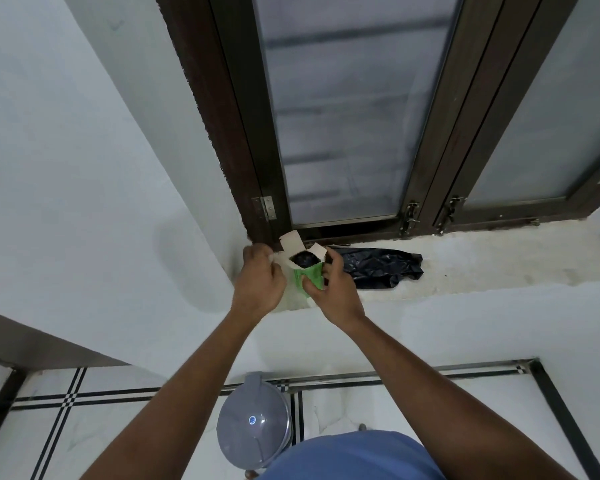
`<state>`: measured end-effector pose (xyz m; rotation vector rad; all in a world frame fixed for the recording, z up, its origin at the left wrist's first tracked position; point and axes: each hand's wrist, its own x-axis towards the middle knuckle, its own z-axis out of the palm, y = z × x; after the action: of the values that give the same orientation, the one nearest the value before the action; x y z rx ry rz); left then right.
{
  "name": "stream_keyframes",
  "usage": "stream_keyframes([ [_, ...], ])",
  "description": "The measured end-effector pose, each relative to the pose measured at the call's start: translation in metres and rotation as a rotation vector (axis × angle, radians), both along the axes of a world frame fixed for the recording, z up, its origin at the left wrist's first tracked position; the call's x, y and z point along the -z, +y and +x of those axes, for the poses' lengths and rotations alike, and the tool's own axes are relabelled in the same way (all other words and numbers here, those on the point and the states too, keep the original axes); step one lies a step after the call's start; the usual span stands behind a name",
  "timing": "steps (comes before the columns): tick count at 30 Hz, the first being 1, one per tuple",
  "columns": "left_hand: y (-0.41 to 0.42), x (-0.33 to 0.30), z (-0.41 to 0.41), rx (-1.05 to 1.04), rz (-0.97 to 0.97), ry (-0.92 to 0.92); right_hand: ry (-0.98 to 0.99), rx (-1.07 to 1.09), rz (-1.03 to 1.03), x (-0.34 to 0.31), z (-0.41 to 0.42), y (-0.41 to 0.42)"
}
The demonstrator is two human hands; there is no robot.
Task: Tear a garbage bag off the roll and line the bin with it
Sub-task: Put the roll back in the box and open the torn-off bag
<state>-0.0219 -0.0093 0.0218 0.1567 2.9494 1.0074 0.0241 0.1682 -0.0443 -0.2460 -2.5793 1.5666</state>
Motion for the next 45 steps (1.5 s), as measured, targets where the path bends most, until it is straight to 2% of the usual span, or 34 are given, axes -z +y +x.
stream_keyframes([
  [3, 0.004, 0.001, -0.001, -0.198, 0.492, -0.406, 0.03, -0.02, 0.018, 0.004, 0.003, -0.002],
  [5, 0.006, -0.002, -0.004, -0.2, 0.673, -0.45, 0.064, -0.065, 0.025, 0.007, 0.004, -0.004],
  [8, 0.006, -0.001, -0.007, -0.148, 0.752, -0.433, 0.069, -0.101, -0.023, 0.003, 0.008, -0.006],
  [13, 0.011, 0.008, -0.013, -0.178, 0.676, -0.374, 0.084, -0.025, -0.074, -0.011, 0.011, -0.01],
  [18, 0.013, 0.003, -0.015, -0.131, 0.752, -0.401, 0.094, -0.025, -0.147, -0.003, 0.007, -0.008],
  [22, 0.011, 0.003, -0.013, -0.126, 0.811, -0.47, 0.025, -0.016, -0.225, 0.002, 0.006, -0.005],
  [26, 0.006, 0.013, -0.012, -0.062, 0.578, -0.294, 0.054, -0.038, -0.227, 0.0, 0.008, -0.004],
  [32, 0.008, 0.021, -0.013, -0.035, 0.524, -0.184, 0.103, -0.056, -0.083, -0.007, 0.002, 0.001],
  [45, 0.012, 0.034, -0.009, -0.024, 0.443, -0.052, 0.046, -0.124, -0.068, -0.011, -0.008, 0.014],
])
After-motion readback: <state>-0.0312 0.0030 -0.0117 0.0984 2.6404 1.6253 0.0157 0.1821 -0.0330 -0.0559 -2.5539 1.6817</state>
